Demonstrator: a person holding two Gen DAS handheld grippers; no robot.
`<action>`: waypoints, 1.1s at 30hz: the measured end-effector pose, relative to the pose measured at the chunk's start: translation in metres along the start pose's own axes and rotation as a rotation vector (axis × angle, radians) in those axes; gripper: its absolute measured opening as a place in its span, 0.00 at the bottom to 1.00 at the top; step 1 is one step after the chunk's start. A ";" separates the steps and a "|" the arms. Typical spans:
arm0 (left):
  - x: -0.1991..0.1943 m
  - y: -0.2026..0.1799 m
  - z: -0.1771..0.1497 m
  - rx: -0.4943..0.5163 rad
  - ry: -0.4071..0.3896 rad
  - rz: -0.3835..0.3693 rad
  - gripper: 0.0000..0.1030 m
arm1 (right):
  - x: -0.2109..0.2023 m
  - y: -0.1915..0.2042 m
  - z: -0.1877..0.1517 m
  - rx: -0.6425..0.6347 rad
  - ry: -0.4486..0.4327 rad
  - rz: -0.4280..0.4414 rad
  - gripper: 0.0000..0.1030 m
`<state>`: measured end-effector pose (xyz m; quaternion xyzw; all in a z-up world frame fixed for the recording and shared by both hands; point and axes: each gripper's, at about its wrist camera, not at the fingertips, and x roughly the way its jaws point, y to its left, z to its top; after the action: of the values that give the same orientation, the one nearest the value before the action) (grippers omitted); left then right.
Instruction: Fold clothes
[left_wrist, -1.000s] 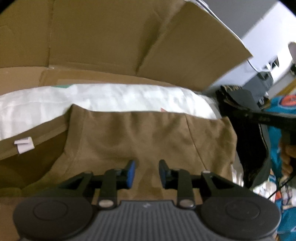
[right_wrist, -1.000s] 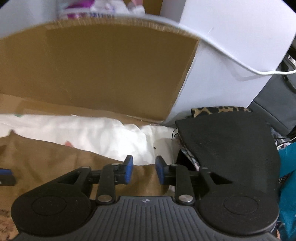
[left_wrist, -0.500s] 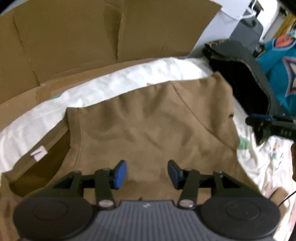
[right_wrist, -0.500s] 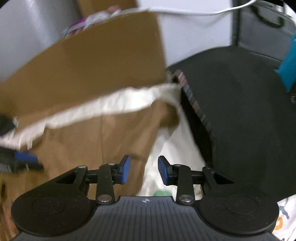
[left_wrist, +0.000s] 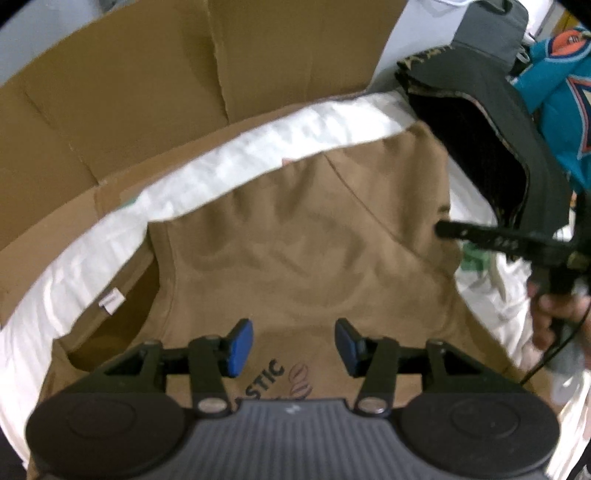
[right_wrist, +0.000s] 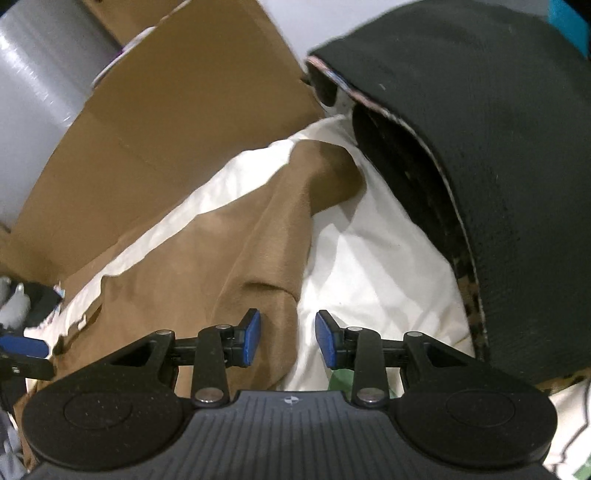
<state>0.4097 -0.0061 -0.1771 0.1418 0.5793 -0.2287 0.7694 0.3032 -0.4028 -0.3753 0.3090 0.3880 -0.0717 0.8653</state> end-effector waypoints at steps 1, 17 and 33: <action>-0.003 -0.003 0.005 -0.006 -0.006 -0.013 0.52 | 0.003 -0.003 0.000 0.029 -0.011 0.010 0.39; 0.009 0.008 -0.015 -0.029 -0.140 -0.108 0.57 | -0.011 0.005 0.041 -0.027 -0.130 -0.026 0.00; 0.033 0.037 -0.040 -0.134 -0.120 -0.174 0.57 | 0.021 0.041 0.031 -0.122 -0.051 -0.070 0.05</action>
<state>0.4034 0.0383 -0.2220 0.0254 0.5563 -0.2634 0.7877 0.3517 -0.3854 -0.3547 0.2399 0.3803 -0.0860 0.8891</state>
